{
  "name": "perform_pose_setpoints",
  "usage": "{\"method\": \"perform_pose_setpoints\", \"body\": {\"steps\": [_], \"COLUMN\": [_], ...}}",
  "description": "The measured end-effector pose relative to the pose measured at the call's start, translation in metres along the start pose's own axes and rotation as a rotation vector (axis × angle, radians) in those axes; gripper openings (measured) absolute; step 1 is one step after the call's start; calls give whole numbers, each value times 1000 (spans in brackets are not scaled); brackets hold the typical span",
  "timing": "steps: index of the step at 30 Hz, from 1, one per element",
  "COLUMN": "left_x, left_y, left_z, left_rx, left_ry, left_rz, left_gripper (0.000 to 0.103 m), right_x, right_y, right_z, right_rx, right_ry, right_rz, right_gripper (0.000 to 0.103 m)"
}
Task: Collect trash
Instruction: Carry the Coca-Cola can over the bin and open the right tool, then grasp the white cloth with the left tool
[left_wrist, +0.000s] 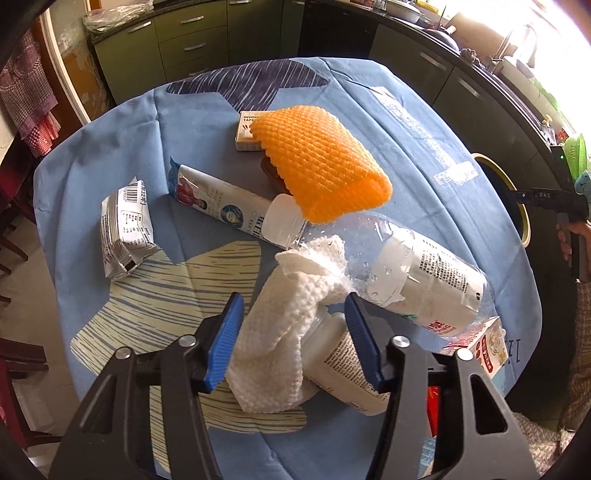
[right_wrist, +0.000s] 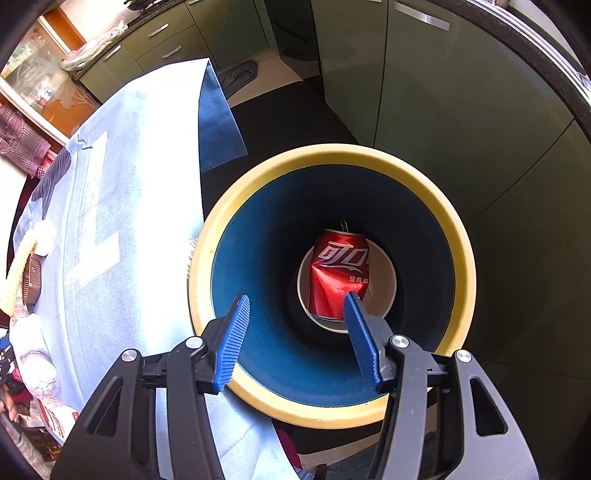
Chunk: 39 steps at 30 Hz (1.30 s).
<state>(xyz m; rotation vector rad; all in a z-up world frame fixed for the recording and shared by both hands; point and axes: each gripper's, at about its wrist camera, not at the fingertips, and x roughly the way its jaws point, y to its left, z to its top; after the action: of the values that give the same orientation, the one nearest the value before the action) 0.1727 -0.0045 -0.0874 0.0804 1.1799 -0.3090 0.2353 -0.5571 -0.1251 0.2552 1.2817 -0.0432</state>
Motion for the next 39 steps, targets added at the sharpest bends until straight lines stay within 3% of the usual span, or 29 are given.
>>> {"method": "perform_pose_setpoints", "body": {"steps": [6,10,31,39], "left_x": [1,-6,-75,-99], "left_y": [3,3,0,-21], "left_z": [1,0,0,3], "left_rx": [-5,0,17,63], "left_ry": [-2,-28,-169,-213], "left_rz": [-43,-54,-72,-84], "left_gripper": [20,8,6,6], "right_x": [6,5,-6,-15], "right_y": [1,4,9,1], "right_z": [-1,-2,-14,-18], "right_rx": [-7,-13,-48,-36], "right_ry": [11,12,5,-12], "right_rz": [6,13,28,24], "right_gripper": [53,53,53,53]}}
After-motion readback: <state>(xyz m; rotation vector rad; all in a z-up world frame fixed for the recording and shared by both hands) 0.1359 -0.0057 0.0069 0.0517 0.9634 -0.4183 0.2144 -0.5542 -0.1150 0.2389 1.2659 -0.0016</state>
